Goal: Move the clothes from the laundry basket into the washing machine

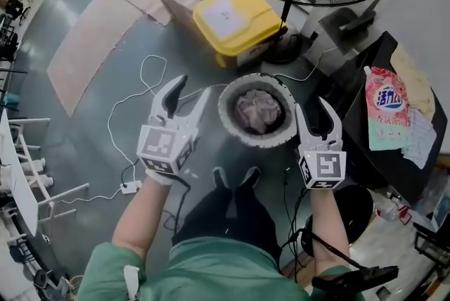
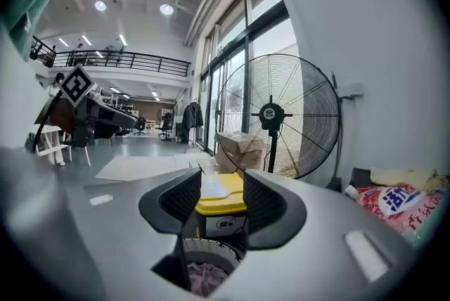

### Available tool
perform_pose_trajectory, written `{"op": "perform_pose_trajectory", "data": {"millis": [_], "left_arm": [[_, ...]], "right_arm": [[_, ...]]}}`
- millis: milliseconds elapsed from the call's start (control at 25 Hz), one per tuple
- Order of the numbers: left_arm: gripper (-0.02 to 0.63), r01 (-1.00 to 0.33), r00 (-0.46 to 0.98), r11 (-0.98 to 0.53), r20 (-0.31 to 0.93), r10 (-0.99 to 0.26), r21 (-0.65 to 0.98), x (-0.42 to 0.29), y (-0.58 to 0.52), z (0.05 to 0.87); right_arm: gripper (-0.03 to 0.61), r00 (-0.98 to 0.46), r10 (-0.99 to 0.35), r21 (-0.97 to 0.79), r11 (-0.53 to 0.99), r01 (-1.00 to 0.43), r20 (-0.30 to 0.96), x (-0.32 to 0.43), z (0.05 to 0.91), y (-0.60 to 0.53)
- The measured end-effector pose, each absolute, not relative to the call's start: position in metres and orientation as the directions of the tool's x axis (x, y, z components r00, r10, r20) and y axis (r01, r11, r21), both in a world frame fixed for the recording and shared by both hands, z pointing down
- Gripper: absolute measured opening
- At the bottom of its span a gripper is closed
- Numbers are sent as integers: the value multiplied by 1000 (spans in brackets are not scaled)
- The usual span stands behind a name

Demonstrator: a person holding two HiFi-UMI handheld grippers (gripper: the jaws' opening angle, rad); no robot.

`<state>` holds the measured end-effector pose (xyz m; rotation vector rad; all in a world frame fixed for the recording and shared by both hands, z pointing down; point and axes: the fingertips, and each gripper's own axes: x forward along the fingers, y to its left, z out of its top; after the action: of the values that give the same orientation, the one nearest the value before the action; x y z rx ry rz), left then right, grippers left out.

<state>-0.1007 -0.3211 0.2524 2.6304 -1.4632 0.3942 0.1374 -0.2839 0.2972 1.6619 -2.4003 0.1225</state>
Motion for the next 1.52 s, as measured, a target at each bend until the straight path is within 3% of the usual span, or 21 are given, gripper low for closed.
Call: {"op": "perform_pose_trajectory", "data": {"millis": [440,960,1200,1520], "left_arm": [[219,-834,520,-551,311,-796,-16,-136,-328,339],[221,-885,446,-466,259,-857,-17,-148,-374,499],[221,-879,459,-477,238,-856,-22,-145,-386,576],[221,-895,435,-446,238,-868,10,-165,-387,685]], "right_arm": [[187,-320,-864,36,361,-932,389,111,433,-294],[204,-438,-732,-28,498,-867,522,102,672,-350],[252,-487,-584,-84,582,-809,650,92,793,-376],[342,-501,-265,-130,771,-623,824,51,956,-385]]}}
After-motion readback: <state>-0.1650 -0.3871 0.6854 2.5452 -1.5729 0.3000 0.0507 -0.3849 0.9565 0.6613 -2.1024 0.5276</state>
